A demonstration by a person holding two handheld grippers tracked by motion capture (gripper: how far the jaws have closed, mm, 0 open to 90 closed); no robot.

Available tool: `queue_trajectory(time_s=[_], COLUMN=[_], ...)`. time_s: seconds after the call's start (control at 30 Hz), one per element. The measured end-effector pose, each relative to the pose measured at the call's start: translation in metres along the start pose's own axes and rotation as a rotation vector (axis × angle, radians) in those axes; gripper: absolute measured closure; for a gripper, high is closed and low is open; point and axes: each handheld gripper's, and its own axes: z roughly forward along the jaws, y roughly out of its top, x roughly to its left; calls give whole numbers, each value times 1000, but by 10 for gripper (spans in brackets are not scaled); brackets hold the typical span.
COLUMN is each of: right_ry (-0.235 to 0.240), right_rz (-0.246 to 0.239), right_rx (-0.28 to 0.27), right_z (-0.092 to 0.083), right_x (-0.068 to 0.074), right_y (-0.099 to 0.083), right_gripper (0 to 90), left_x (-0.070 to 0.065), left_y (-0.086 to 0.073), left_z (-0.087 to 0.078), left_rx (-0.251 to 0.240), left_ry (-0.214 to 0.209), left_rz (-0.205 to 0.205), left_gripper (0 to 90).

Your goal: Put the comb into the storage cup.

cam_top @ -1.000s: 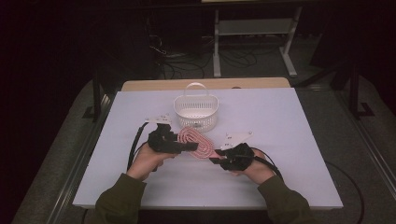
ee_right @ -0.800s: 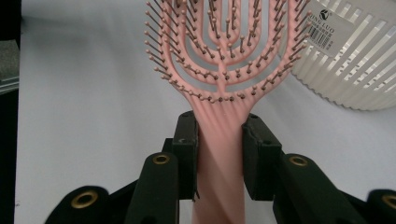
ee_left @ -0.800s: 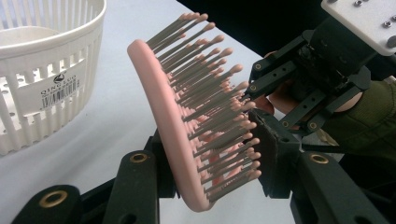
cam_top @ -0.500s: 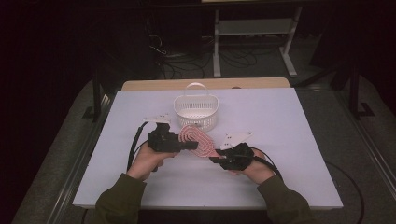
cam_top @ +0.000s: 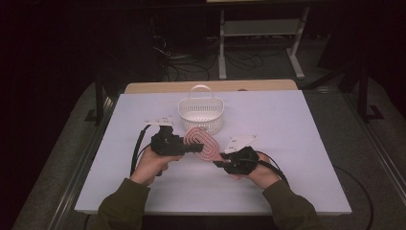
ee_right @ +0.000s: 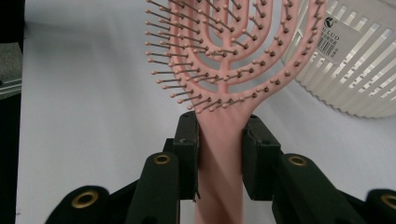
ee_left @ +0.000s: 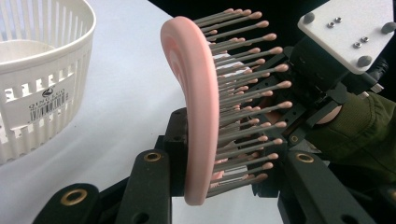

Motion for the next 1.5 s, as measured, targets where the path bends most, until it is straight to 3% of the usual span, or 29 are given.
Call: queue_trajectory(time_s=[0.2, 0.43, 0.73, 1.2, 1.5], right_ry=[9, 19, 2, -10, -49], right_rz=[11, 37, 92, 181, 199], right_rx=[-7, -27, -43, -11, -23], right_z=[0, 0, 0, -3, -13], right_x=[-1, -2, -7, -12, -15], right_y=[0, 0, -3, -10, -23], right_gripper=[681, 589, 380, 7, 0], left_x=[-1, -1, 0, 3, 4], left_y=[0, 0, 0, 1, 1], left_z=[-1, 0, -4, -11, -14], left_rx=[-8, -13, -32, -56, -68], left_ry=[-2, -9, -4, 9, 13], left_rz=[-2, -5, -13, -22, -28], left_gripper=[659, 660, 660, 660, 660])
